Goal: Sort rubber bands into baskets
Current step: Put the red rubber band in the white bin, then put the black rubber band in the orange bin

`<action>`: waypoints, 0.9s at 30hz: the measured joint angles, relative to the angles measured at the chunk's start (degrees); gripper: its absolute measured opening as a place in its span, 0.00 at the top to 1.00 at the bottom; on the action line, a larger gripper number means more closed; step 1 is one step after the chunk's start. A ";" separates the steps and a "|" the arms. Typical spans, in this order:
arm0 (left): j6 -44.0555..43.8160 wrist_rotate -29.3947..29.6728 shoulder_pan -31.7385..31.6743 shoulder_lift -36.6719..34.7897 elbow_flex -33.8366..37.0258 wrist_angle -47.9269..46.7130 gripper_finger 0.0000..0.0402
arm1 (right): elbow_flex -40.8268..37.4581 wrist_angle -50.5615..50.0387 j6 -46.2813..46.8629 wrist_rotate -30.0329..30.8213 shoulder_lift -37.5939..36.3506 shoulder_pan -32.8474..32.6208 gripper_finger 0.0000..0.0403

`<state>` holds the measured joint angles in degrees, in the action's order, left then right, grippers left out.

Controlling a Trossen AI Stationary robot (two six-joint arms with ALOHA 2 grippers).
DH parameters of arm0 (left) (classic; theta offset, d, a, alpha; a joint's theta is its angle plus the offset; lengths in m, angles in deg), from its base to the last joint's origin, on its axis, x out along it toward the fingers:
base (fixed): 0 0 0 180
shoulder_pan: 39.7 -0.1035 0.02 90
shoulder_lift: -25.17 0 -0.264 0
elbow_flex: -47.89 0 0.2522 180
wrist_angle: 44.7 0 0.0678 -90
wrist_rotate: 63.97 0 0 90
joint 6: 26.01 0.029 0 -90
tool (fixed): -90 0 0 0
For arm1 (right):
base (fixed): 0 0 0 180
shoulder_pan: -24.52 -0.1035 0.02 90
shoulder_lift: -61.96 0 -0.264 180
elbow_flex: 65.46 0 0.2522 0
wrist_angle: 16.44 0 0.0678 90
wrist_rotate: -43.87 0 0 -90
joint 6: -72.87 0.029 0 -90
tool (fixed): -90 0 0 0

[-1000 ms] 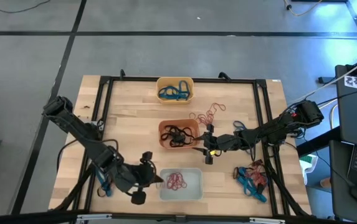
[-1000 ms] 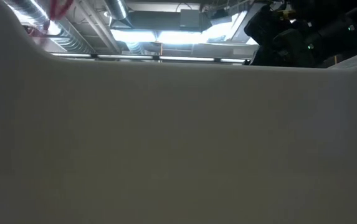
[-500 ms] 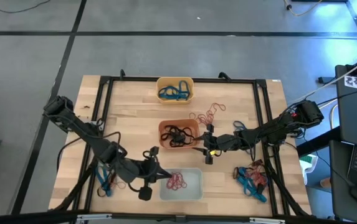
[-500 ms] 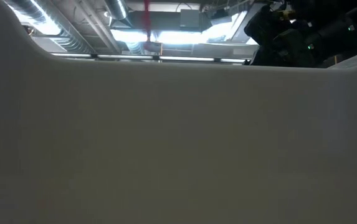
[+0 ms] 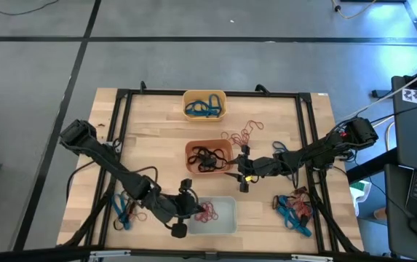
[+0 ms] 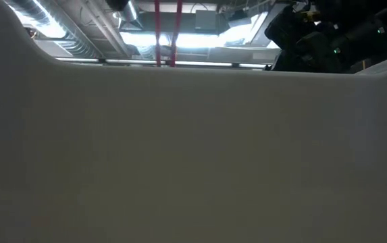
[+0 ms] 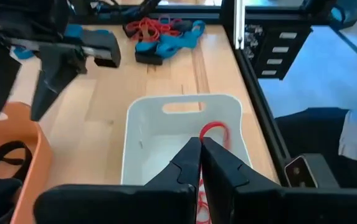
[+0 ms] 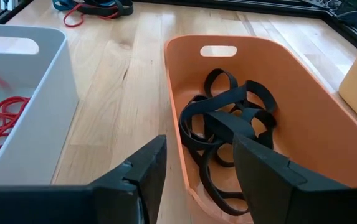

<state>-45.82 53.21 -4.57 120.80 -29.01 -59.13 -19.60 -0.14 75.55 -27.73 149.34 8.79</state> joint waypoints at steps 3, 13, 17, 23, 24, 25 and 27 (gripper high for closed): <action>-1.41 -0.09 -0.62 0.66 0.02 -0.44 0.95 | 0.00 0.00 0.00 0.00 0.00 0.00 0.55; -2.67 -8.20 -1.35 0.41 -2.69 -7.42 0.66 | 0.00 -0.01 -0.02 -0.01 0.00 0.00 0.55; -7.33 -10.82 -0.91 0.10 -5.94 -17.82 0.61 | 0.00 -0.04 0.00 0.00 0.00 0.00 0.55; -19.44 -13.64 1.34 -0.46 -10.53 -33.76 0.60 | 0.00 -0.11 0.00 -0.45 0.00 0.00 0.55; -21.89 -13.92 1.96 -0.65 -10.91 -36.27 0.60 | 0.00 -0.10 0.00 -1.02 0.00 0.00 0.55; -24.37 -14.21 2.52 -0.91 -11.06 -38.71 0.60 | 0.00 -0.06 0.00 -1.50 -0.01 0.00 0.55; -28.76 -14.55 3.87 -1.57 -11.10 -42.21 0.60 | 0.00 -0.09 0.00 -1.57 -0.02 0.00 0.55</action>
<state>-74.59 38.66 -0.70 119.22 -40.10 -101.34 -19.60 -0.23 75.55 -29.31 149.32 8.79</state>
